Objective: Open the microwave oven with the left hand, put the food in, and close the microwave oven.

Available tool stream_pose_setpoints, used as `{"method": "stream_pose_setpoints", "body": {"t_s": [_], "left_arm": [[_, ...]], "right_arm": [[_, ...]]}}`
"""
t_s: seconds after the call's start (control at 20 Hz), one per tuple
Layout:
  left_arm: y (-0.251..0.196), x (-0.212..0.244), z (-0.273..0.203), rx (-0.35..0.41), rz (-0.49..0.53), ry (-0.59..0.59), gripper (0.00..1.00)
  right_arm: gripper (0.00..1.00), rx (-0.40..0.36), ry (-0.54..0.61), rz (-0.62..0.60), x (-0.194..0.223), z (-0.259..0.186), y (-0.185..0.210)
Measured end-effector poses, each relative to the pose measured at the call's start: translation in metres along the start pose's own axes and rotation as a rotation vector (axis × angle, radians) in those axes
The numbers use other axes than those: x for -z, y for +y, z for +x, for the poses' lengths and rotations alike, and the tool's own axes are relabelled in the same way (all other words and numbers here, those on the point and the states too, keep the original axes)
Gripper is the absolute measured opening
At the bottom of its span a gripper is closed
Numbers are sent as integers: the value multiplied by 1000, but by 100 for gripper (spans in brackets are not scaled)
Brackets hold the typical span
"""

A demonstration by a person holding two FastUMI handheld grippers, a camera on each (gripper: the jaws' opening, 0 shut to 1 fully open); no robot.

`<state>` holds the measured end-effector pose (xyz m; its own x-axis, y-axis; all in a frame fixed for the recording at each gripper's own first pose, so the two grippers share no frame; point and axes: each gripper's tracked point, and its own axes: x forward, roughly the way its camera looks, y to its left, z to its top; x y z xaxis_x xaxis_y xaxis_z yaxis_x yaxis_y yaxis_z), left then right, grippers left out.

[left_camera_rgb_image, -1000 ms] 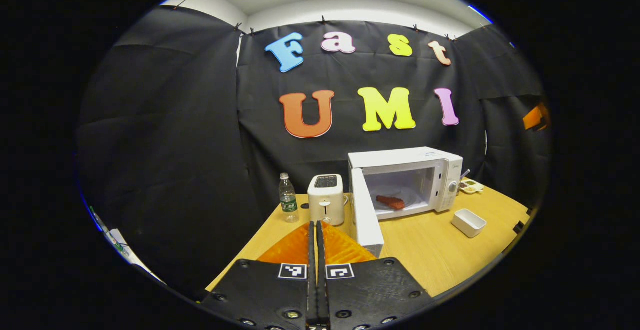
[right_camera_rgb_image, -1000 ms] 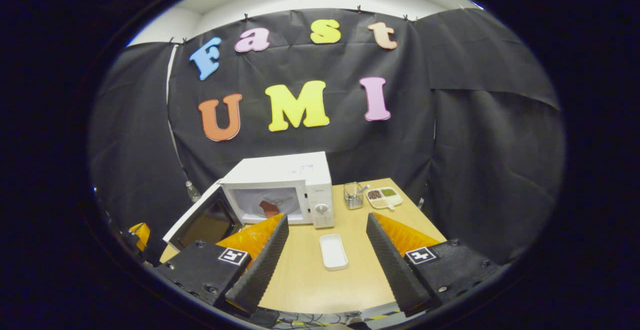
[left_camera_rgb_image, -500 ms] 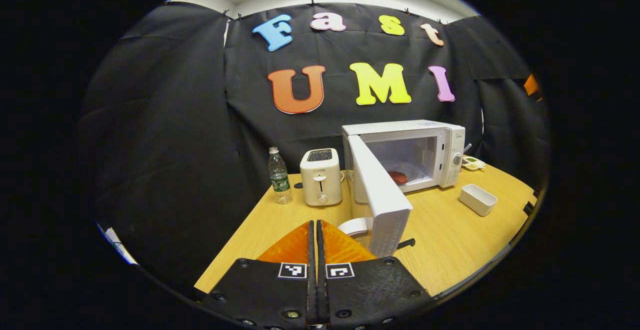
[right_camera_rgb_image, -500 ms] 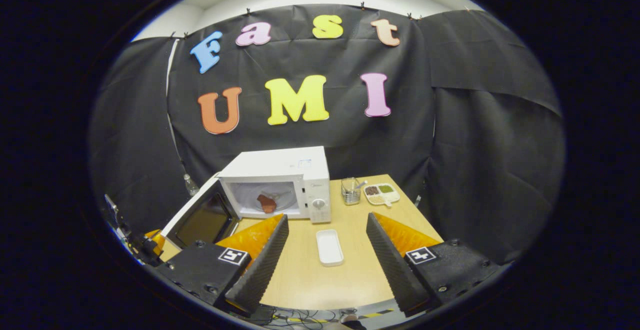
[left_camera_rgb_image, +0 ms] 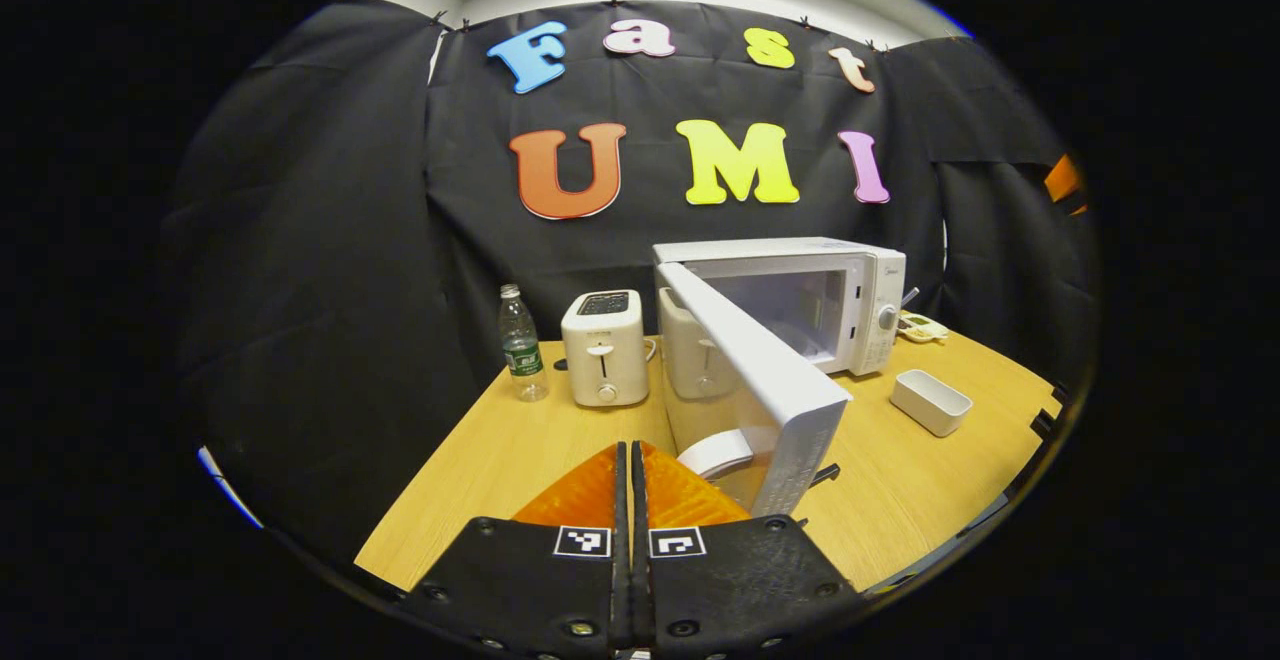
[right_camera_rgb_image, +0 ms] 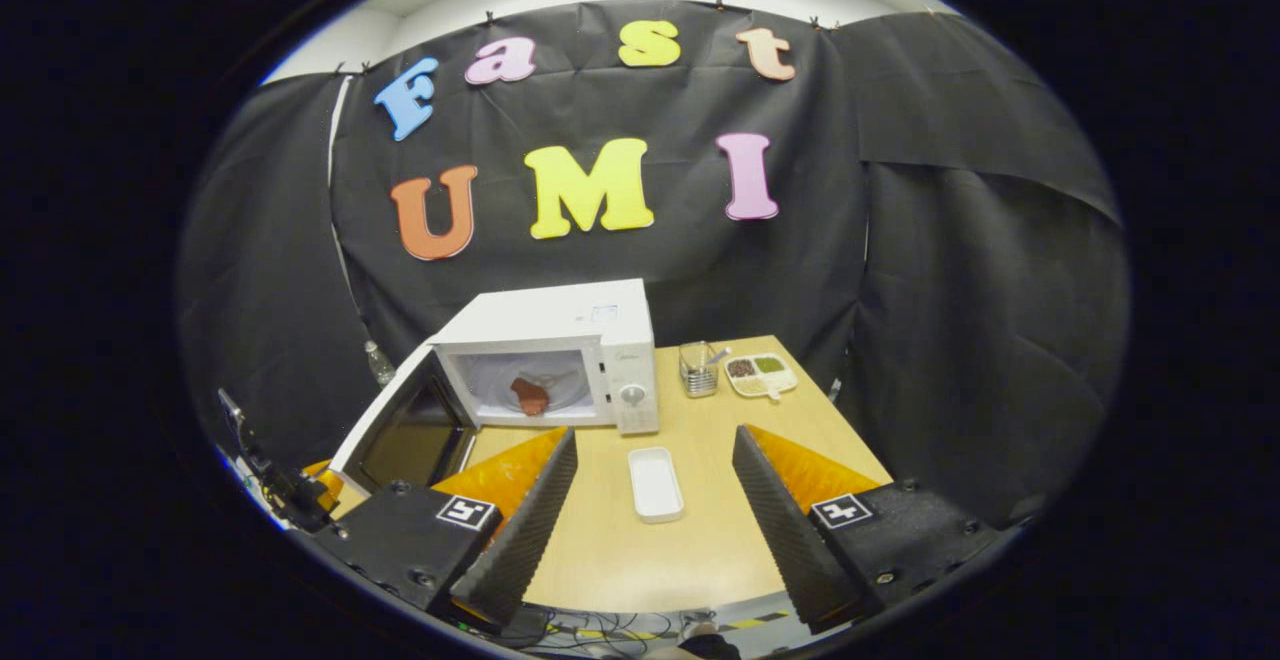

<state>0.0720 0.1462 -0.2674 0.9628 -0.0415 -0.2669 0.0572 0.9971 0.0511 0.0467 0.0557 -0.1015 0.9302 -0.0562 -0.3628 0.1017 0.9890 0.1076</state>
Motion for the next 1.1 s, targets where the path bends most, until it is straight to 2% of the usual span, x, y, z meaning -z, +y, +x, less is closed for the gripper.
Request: {"method": "stream_pose_setpoints", "body": {"t_s": [0.5, 1.1], "left_arm": [[-93, -23, 22, 124, 25, -22, 0], [-202, -48, 83, 275, 86, -33, 0]], "right_arm": [[100, -8, 19, -8, -11, 11, -31], [100, 64, 26, 9, -27, 51, -100]]}}
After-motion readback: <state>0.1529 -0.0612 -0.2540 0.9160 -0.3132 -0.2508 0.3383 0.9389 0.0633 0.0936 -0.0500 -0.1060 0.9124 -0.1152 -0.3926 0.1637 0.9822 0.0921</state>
